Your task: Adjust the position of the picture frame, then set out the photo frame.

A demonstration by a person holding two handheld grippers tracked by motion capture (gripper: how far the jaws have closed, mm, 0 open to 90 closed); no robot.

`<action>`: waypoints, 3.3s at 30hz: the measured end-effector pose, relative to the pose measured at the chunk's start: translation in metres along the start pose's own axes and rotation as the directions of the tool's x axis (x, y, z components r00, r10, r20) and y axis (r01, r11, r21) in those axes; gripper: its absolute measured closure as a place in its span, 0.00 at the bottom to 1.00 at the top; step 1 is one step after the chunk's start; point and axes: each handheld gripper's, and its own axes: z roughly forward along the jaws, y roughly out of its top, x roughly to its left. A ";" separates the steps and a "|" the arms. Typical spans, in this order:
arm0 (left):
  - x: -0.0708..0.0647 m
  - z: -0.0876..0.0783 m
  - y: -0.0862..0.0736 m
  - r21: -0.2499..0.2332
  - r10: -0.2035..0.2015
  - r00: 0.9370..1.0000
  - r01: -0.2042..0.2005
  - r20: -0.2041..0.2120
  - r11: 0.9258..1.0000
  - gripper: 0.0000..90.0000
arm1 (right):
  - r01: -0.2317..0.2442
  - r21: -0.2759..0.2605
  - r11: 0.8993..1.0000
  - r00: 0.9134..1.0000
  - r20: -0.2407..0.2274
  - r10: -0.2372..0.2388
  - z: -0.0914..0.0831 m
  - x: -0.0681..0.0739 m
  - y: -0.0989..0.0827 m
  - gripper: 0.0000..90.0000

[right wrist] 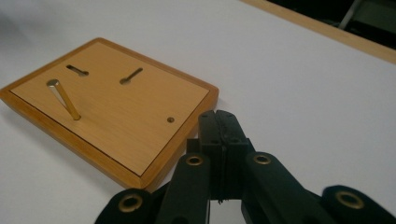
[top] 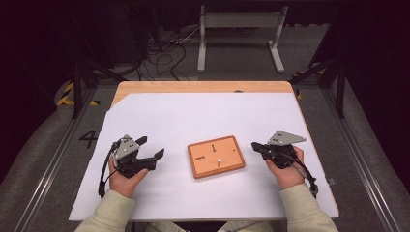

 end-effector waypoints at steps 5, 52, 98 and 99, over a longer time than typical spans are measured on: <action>0.000 0.000 0.000 0.006 0.004 1.000 -0.004 0.001 1.000 0.24 | -0.008 0.090 0.996 1.000 0.005 0.008 0.016 0.002 -0.003 1.00; -0.001 -0.002 0.003 0.007 0.014 1.000 -0.014 0.017 1.000 0.24 | 0.108 0.171 0.979 0.979 -0.192 -0.074 0.026 0.035 0.008 0.82; -0.053 0.007 0.025 -0.022 0.111 0.971 -0.108 0.212 0.994 0.24 | -0.061 -0.171 0.983 0.995 -0.094 0.046 -0.008 -0.012 0.009 0.49; -0.056 0.009 0.025 -0.019 0.112 0.968 -0.110 0.223 0.994 0.24 | -0.063 -0.170 0.983 0.994 -0.094 0.047 -0.008 -0.012 0.009 0.49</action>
